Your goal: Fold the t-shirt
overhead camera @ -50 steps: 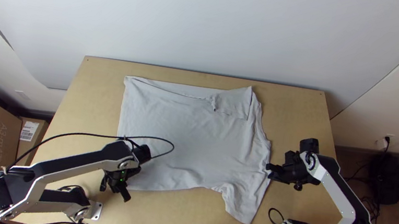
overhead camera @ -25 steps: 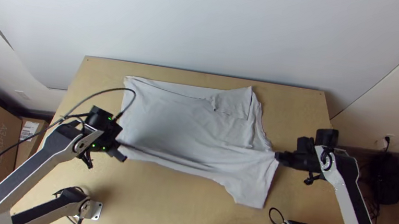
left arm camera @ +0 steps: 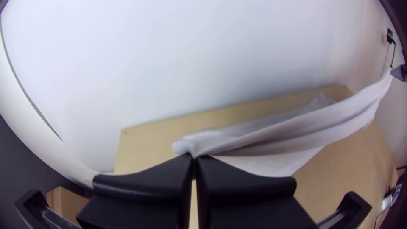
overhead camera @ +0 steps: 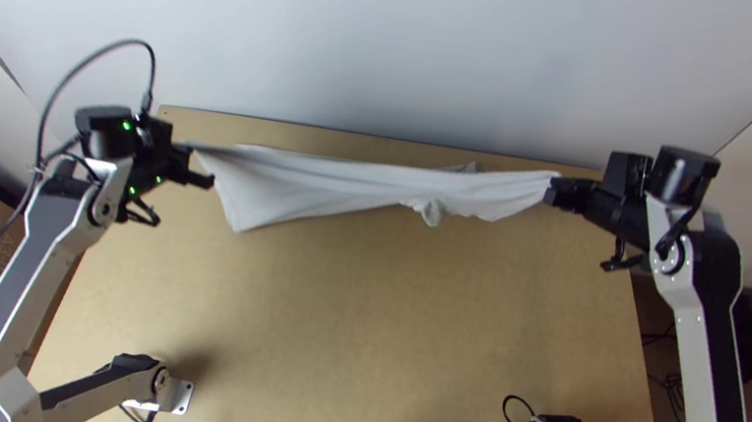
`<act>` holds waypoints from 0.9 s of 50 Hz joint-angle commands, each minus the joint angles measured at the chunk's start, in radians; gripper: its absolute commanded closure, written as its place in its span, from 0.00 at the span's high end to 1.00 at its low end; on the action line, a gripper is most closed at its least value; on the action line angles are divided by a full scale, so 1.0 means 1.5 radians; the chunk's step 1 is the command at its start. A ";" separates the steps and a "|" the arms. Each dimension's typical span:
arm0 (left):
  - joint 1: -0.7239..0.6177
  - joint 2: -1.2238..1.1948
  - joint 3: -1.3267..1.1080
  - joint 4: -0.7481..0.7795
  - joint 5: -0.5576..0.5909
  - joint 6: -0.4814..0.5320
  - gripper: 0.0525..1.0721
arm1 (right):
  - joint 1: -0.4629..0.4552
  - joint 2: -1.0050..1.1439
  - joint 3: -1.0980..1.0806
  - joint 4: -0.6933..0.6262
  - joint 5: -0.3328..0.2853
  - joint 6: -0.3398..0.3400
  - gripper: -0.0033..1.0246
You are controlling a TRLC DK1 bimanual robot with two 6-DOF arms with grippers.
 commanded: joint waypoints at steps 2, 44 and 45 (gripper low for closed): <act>0.016 0.050 0.136 0.022 -0.012 -0.008 0.03 | 0.002 0.073 0.128 0.007 0.018 0.011 0.02; 0.020 -0.139 0.454 0.057 -0.143 -0.084 0.02 | 0.048 -0.117 0.453 0.035 0.090 0.010 0.02; 0.020 -0.158 0.443 0.057 -0.143 -0.082 0.02 | 0.048 -0.133 0.451 0.031 0.090 0.010 0.02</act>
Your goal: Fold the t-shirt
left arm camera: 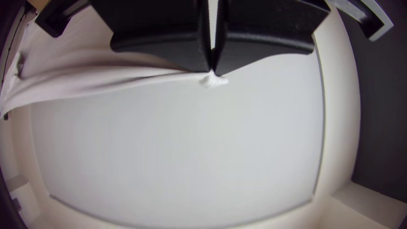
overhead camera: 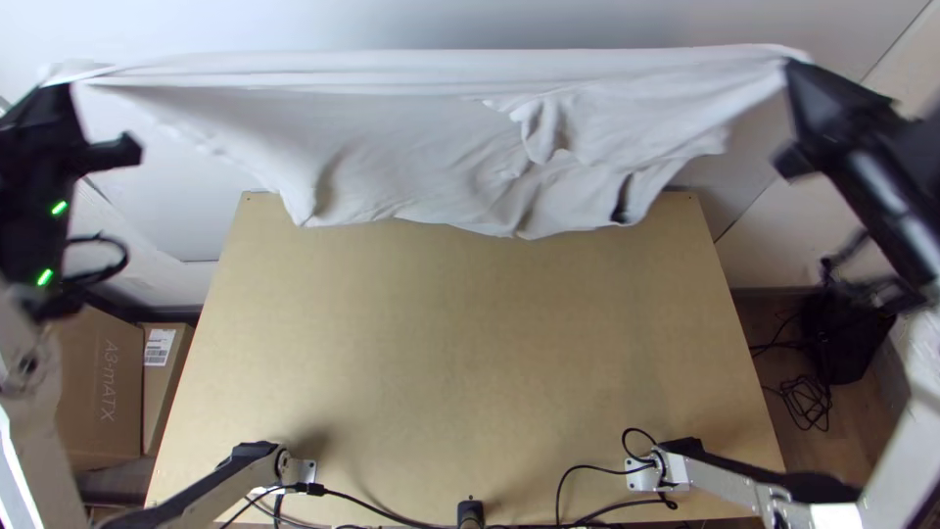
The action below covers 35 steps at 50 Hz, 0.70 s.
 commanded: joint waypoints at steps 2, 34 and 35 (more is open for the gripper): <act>0.010 -0.138 -0.041 0.009 -0.026 -0.007 0.02 | -0.005 -0.114 -0.013 -0.003 0.023 0.010 0.02; -0.066 -0.305 -0.535 -0.020 0.004 -0.073 0.02 | -0.006 -0.254 -0.548 0.176 0.023 0.031 0.02; -0.066 -0.311 -0.577 -0.006 0.016 -0.072 0.02 | -0.003 -0.262 -0.594 0.193 0.023 0.031 0.02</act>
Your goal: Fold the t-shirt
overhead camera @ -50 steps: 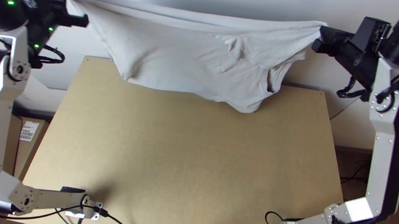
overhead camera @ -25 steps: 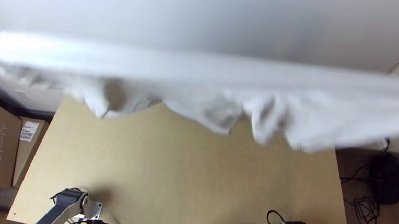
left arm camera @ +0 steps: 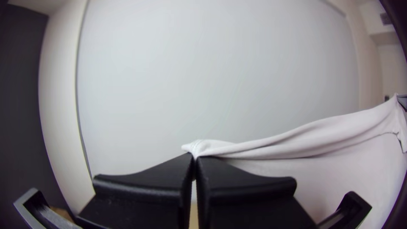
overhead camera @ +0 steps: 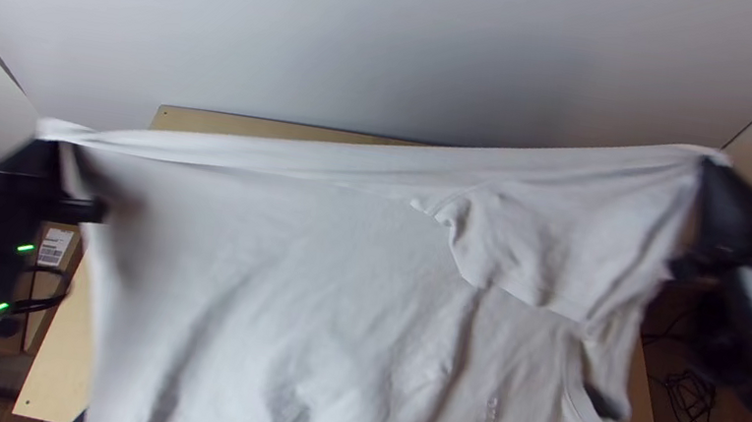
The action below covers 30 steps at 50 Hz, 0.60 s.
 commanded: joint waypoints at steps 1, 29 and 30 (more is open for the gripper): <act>-0.006 -0.030 -0.185 0.042 0.025 -0.027 0.02 | 0.004 -0.041 -0.232 0.076 0.016 0.014 0.02; 0.041 0.487 -0.360 0.404 0.165 -0.074 0.02 | -0.010 0.371 -0.559 0.502 -0.003 0.051 0.02; 0.042 0.504 -0.350 0.408 0.165 -0.073 0.02 | -0.012 0.391 -0.546 0.505 -0.003 0.051 0.02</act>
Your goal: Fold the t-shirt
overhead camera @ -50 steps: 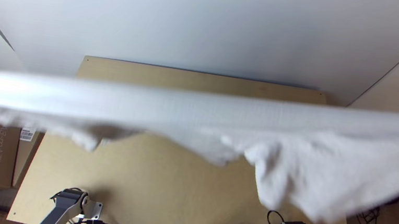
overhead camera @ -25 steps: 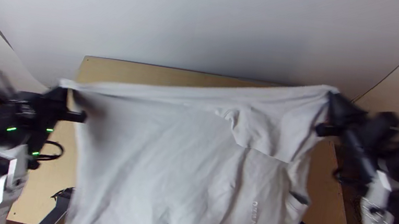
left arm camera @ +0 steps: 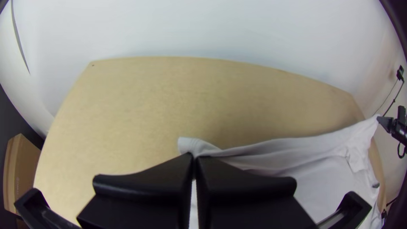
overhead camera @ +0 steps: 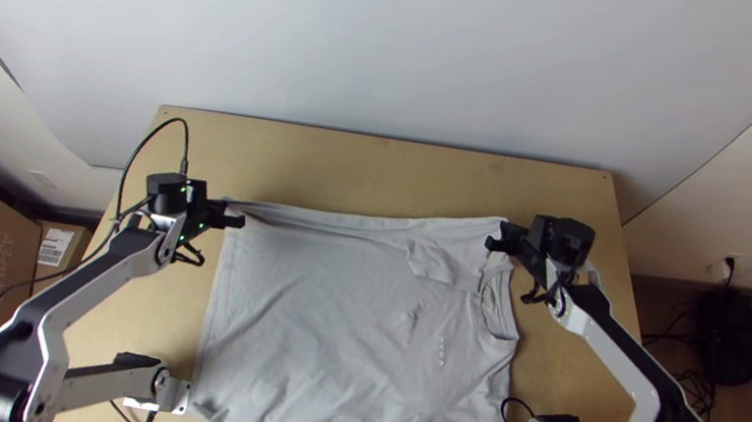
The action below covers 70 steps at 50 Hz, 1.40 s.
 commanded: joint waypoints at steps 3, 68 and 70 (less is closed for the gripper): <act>0.012 0.107 0.072 0.040 0.016 -0.016 0.02 | -0.013 0.112 0.087 0.027 -0.003 0.011 0.02; 0.062 0.548 0.727 -0.337 0.126 -0.073 0.02 | -0.064 0.551 0.690 -0.285 -0.021 0.040 0.02; 0.065 0.537 0.716 -0.338 0.132 -0.074 0.02 | -0.064 0.544 0.687 -0.300 -0.022 0.041 0.02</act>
